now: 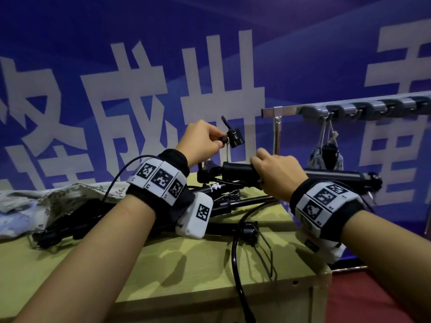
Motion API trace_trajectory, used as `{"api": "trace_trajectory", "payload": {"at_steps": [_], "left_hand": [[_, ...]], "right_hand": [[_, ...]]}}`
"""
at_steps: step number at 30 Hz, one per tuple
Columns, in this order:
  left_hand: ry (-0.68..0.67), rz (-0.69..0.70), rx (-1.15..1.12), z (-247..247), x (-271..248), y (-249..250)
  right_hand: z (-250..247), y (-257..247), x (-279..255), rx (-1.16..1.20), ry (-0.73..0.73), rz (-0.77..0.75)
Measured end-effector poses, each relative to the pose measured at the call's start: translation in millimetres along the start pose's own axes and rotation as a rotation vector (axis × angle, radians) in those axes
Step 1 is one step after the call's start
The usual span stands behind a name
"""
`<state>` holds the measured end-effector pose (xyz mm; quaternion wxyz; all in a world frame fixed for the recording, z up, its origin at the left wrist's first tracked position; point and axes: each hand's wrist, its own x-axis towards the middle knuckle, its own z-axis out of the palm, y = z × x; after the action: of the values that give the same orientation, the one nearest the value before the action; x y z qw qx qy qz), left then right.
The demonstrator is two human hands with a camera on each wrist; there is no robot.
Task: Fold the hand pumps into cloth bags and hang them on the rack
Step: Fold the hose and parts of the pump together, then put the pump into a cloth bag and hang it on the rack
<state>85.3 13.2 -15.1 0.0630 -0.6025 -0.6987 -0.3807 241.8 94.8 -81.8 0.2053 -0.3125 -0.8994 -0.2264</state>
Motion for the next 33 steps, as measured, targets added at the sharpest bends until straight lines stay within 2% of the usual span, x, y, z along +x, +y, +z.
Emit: {"api": "trace_trajectory", "payload": {"at_steps": [5,7,11,16,22,27,33], "left_hand": [[-0.035,-0.005,0.041,-4,2,9],[-0.053,0.005,0.058,-3,1,12],[-0.090,0.017,0.027,-1,-4,14],[-0.153,0.013,-0.045,-8,-6,12],[-0.122,-0.005,-0.011,-21,-6,-2],[-0.036,-0.179,-0.074,-64,-9,-44],[0.000,-0.424,0.024,-97,-22,-120]], "right_hand": [[-4,5,3,0.019,0.270,-0.062],[-3,6,5,0.006,0.315,-0.095],[-2,5,7,0.069,0.297,-0.077],[-4,-1,4,0.075,0.148,-0.051],[-12,-23,18,0.075,0.053,0.008],[-21,-33,41,0.059,0.009,-0.045],[-18,-53,75,0.006,0.018,-0.128]]}}
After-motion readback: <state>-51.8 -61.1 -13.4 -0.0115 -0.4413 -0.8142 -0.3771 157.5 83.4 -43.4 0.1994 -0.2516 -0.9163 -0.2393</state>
